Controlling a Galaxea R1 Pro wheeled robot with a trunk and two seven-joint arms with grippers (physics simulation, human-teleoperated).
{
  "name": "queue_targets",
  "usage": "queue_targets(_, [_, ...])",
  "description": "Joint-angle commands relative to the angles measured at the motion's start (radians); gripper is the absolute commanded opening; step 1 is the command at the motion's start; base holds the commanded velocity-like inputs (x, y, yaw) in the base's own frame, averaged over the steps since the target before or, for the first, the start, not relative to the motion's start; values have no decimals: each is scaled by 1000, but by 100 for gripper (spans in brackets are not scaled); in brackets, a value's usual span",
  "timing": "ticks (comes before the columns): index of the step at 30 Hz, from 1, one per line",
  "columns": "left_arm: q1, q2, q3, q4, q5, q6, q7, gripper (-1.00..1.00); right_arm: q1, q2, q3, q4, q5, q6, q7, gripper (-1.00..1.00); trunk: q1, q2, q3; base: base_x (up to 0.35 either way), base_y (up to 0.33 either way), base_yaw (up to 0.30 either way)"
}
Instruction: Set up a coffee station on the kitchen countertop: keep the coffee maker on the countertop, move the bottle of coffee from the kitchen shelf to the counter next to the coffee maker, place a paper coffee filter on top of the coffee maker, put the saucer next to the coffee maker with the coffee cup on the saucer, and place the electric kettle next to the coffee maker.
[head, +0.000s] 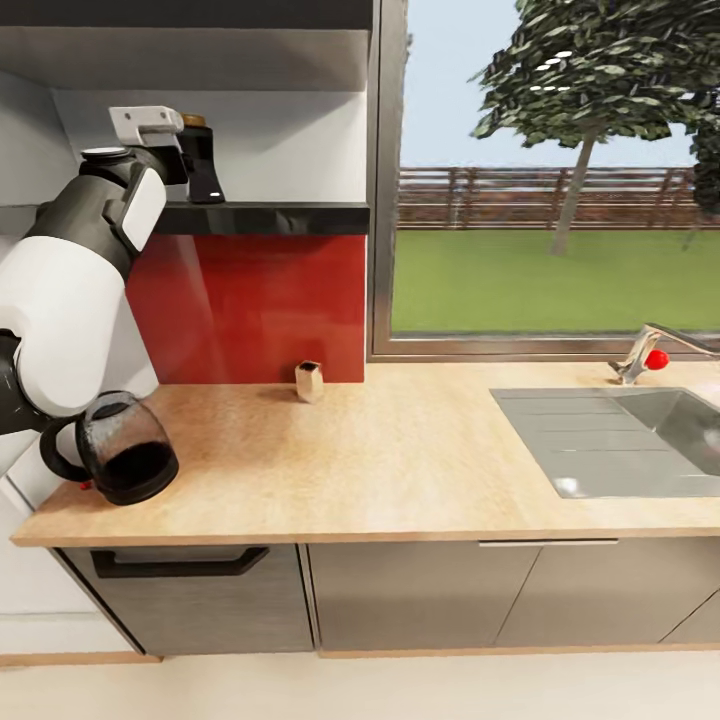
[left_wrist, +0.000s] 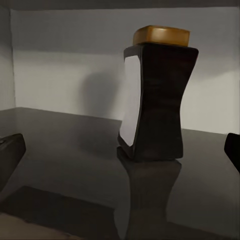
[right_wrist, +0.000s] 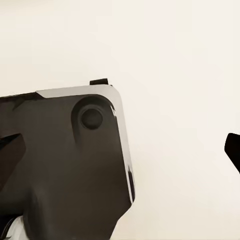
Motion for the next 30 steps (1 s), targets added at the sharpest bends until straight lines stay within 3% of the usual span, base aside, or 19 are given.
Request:
queue_targets(1, [-1, 0, 2, -1, -1, 6, 1, 100, -1, 0, 3, 0, -7, -3, 0, 100, 1, -2, -2, 15, 13, -11])
queue_targets(30, [-1, -2, 2, 0, -2, 8, 0, 100, -1, 1, 3, 0, -7, -2, -1, 100, 1, -2, -2, 129, 1, -1])
